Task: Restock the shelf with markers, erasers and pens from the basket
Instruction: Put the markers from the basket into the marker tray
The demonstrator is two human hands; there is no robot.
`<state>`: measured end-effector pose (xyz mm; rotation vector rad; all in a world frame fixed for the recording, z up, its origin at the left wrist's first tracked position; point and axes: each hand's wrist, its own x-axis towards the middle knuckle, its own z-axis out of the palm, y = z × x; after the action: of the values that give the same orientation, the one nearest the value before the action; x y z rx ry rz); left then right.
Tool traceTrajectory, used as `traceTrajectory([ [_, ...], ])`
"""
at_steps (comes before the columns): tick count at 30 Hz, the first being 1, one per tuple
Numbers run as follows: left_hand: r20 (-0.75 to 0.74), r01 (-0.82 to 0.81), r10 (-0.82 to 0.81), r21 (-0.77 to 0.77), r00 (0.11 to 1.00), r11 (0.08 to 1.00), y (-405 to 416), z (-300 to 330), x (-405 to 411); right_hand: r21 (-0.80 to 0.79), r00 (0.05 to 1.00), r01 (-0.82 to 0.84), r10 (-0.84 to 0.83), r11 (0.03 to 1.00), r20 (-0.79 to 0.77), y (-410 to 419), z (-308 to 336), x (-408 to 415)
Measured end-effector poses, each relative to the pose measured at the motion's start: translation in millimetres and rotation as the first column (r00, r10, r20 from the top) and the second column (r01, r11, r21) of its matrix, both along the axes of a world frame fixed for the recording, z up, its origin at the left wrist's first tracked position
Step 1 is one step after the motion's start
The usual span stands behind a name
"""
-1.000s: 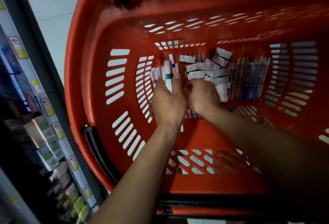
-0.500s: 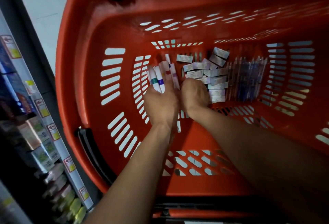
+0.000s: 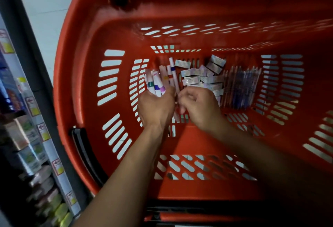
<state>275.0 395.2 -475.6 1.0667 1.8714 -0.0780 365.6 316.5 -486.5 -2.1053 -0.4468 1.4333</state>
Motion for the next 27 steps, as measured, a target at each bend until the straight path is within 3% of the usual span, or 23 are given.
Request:
traceTrajectory([
  [3, -0.039, -0.041, 0.041, -0.001, 0.998, 0.999, -0.5, -2.3, 0.9, -0.153, 0.981, -0.034, 0.062, 0.988, 0.184, 6.5, -22.3, 0.0],
  [8, -0.05, -0.005, 0.009, 0.091, 0.999, 0.996, -0.2, -5.5, -2.3, -0.275, 0.915, -0.101, 0.198, 0.956, 0.352, 21.4, -51.2, -13.5],
  [15, -0.03, -0.059, 0.062, 0.097, 0.998, 0.994, 1.0, -6.5, -1.6, -0.488, 0.79, -0.148, 0.399, 0.86, 0.466, 36.6, -74.5, -32.0],
  [21, -0.026, -0.072, 0.074, 0.066, 0.997, 0.995, 2.3, -7.3, -3.4, -0.47, 0.867, -0.086, 0.298, 0.878, 0.399, 32.2, -62.0, -30.9],
  [27, 0.011, -0.044, 0.043, 0.072, 0.999, 0.996, 3.3, -2.2, -2.8, -0.168, 0.986, -0.102, 0.122, 0.98, 0.115, 10.6, -21.8, -21.2],
])
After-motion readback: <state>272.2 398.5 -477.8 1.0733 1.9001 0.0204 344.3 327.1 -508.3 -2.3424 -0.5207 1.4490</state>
